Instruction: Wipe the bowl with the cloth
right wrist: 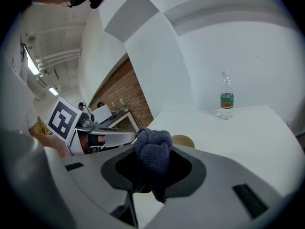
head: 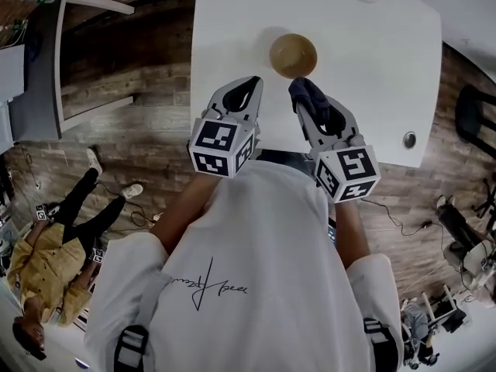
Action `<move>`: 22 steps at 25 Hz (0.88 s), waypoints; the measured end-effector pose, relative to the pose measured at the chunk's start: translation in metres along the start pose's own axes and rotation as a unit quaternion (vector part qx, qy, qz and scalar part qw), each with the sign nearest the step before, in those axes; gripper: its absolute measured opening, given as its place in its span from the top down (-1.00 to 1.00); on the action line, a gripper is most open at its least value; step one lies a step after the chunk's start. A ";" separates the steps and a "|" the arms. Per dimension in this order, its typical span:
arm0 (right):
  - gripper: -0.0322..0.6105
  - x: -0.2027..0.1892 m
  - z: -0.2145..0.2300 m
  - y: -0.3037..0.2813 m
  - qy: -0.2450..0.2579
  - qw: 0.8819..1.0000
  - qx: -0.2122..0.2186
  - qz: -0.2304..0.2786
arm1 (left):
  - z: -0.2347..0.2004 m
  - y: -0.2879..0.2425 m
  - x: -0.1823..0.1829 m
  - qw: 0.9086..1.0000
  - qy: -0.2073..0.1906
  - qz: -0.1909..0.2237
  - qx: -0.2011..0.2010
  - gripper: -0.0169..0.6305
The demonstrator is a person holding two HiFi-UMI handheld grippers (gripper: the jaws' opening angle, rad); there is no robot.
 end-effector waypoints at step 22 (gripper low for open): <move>0.52 -0.037 0.052 -0.057 -0.001 0.995 0.073 -0.072 | -0.027 -0.098 -0.028 0.991 0.091 -0.044 0.085 0.67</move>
Point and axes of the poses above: the fingertips, and each gripper's own axes: y backward along the fingers, z to its right, x out of its top, the point moved 4 cm from there along y, backward along the fingers, and after that the axes turned 4 degrees about y, right-handed, at the moved point
